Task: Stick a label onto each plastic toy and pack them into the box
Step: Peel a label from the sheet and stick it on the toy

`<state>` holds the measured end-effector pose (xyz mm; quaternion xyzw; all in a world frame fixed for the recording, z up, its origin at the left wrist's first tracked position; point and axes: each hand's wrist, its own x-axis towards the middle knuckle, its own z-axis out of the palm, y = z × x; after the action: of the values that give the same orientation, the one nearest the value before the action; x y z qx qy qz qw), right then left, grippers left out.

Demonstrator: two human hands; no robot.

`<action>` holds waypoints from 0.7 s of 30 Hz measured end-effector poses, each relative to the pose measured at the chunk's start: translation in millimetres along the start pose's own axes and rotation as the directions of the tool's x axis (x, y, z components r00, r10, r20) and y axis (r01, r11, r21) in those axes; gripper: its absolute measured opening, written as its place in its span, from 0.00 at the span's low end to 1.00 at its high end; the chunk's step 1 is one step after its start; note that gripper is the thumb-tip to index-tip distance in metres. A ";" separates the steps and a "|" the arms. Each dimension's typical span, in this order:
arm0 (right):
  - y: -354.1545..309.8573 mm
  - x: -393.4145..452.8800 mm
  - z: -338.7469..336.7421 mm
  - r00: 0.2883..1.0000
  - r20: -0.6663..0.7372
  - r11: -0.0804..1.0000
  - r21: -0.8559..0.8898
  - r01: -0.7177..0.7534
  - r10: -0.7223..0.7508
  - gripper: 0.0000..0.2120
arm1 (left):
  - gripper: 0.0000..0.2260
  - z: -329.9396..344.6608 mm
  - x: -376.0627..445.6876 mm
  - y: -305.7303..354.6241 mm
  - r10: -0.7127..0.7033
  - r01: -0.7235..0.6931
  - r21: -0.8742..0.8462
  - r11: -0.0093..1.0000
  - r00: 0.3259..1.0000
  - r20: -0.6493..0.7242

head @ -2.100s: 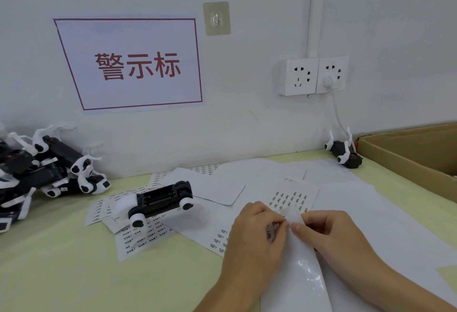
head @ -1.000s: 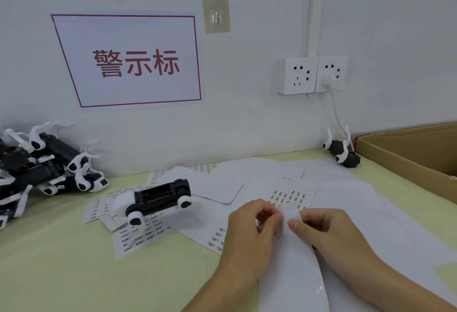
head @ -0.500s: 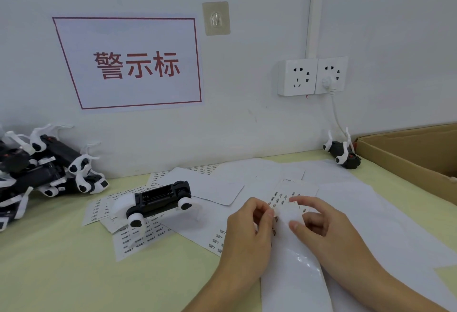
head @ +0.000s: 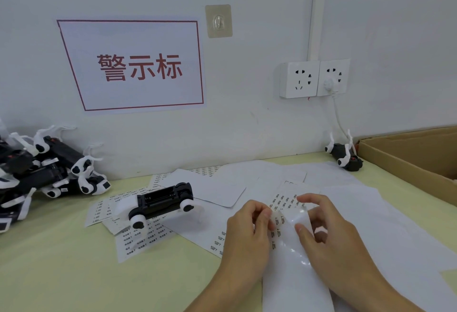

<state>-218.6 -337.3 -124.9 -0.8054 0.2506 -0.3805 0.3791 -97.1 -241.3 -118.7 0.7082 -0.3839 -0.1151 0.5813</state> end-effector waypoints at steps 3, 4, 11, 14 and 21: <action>-3.7 -0.6 -0.8 0.984 -0.078 0.964 -0.224 0.141 -0.162 0.22 | 0.10 0.6 -0.8 1.3 0.000 0.000 -0.001 1.000 1.000 -0.006; -5.9 -0.6 -1.8 0.973 -0.087 0.946 -0.270 0.182 -0.212 0.22 | 0.09 0.7 -0.6 1.7 0.001 -0.001 0.000 1.000 1.000 -0.010; -14.3 -8.3 0.2 0.921 0.109 0.860 -0.331 0.388 -0.374 0.18 | 0.08 0.4 -0.7 3.2 0.020 -0.020 -0.007 1.000 0.999 -0.027; -14.1 -9.4 1.4 0.913 0.184 0.844 -0.349 0.407 -0.365 0.22 | 0.08 0.0 -1.0 4.4 0.042 -0.043 -0.046 0.998 0.999 -0.031; -13.4 -10.1 2.4 0.932 0.222 0.905 -0.257 0.339 -0.286 0.24 | 0.11 -4.1 -2.6 8.2 0.062 -0.062 -0.157 0.986 0.998 -0.003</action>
<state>-221.1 -321.4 -119.4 -0.9129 0.1359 -0.3217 0.2115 -99.8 -236.7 -110.7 0.6479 -0.3961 -0.1276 0.6380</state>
